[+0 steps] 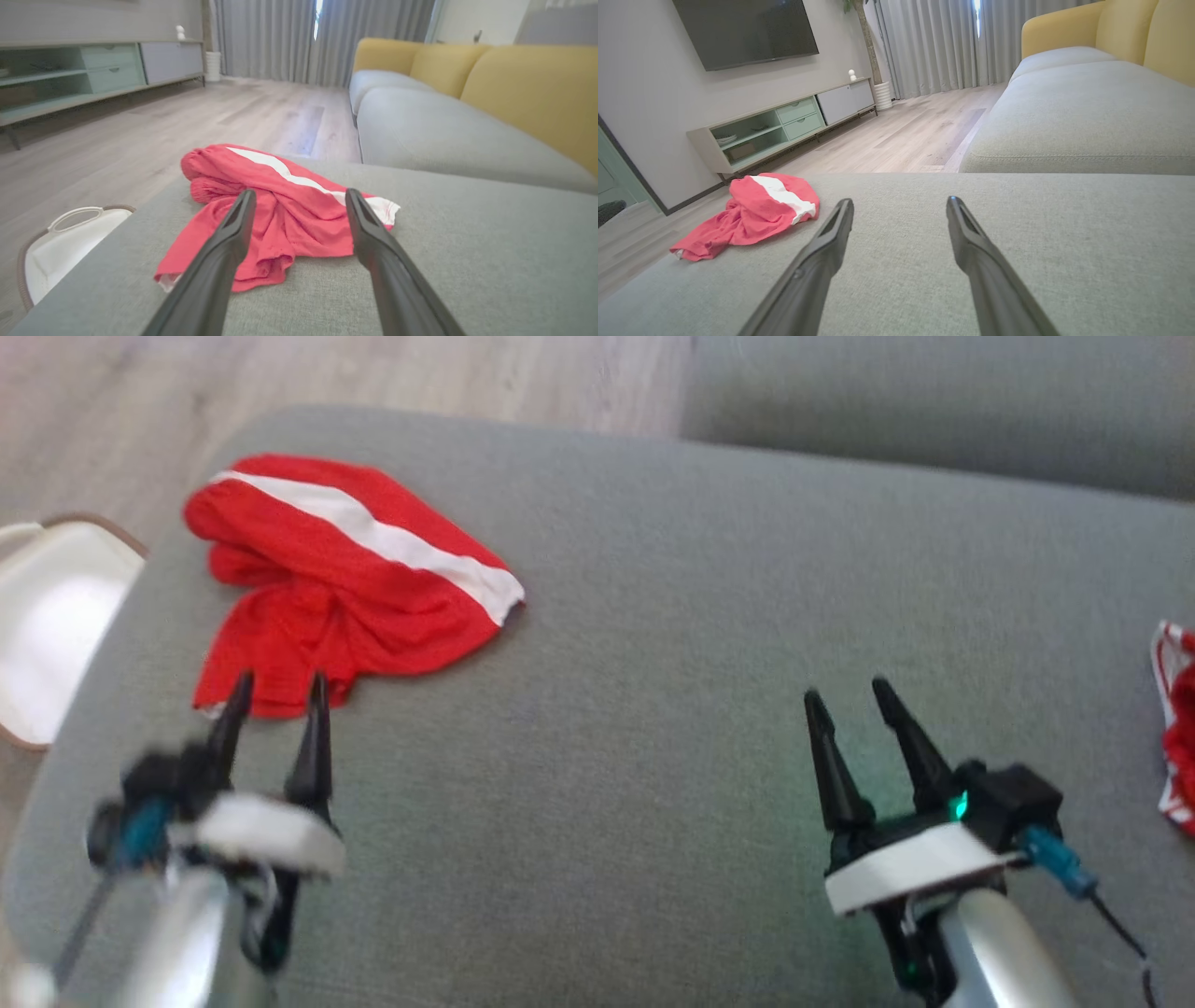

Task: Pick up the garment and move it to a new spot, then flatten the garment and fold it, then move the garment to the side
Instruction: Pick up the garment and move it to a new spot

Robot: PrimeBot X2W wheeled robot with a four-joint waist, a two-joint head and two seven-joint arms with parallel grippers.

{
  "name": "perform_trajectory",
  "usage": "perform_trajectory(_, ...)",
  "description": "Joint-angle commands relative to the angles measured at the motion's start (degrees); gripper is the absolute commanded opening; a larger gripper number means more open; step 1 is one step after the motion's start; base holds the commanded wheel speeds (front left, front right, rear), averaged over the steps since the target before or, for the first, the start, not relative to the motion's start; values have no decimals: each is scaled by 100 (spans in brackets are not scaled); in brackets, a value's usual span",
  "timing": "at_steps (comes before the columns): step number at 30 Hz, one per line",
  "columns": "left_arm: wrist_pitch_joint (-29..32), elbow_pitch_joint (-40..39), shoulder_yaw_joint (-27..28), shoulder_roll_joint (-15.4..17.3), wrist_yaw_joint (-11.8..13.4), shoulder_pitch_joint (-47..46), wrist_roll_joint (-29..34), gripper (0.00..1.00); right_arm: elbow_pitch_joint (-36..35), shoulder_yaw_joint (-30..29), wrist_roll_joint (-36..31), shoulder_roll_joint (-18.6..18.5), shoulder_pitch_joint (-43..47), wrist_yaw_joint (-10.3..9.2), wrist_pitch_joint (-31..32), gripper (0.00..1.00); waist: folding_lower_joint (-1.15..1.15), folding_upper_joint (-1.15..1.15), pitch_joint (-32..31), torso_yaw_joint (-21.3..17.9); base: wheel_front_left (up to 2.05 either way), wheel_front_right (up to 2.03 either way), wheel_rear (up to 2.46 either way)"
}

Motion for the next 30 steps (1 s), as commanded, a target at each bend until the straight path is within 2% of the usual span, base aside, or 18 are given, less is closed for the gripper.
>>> perform_trajectory(1,128,-45,96,240,10,-457,-36,100,-211,96,-59,-15,-284,-4,-78,100,-1,0,333,-217,0,0,0)
perform_trajectory(6,1322,991,48,704,24,-1295,-239,100,-273,-4,-177,-15,-495,-4,-78,100,-1,0,739,-496,0,0,0)
perform_trajectory(12,1938,1953,166,1092,104,-2001,-295,100,-341,-109,-259,-15,-619,-4,-78,100,-1,0,1054,-765,0,0,0)
perform_trajectory(16,2152,2426,195,1186,153,-2336,-342,100,-377,-210,-296,-15,-629,-4,-78,100,-1,0,1220,-842,0,0,0)
perform_trajectory(24,2812,3220,144,1106,51,-2725,-720,100,-474,-328,-392,-15,-677,-4,-78,100,-1,0,1428,-883,0,0,0)
perform_trajectory(25,2960,3309,145,1072,40,-2743,-812,89,-476,-361,-402,-15,-681,-4,-78,100,-1,0,1437,-884,0,0,0)
perform_trajectory(26,3059,3362,144,1059,31,-2764,-889,51,-478,-382,-412,-15,-682,-4,-78,100,-1,0,1444,-885,0,0,0)
perform_trajectory(27,3082,3372,123,1067,25,-2780,-935,16,-481,-394,-419,-15,-683,-4,-78,100,-1,0,1447,-889,0,0,0)
perform_trajectory(28,3029,3353,110,1087,21,-2787,-970,0,-482,-401,-421,-15,-681,-4,-78,100,-1,0,1449,-894,0,0,0)
perform_trajectory(30,2580,3223,108,1201,15,-2794,-1019,0,-471,-401,-410,-15,-677,-4,-78,100,-1,0,1418,-924,0,0,0)
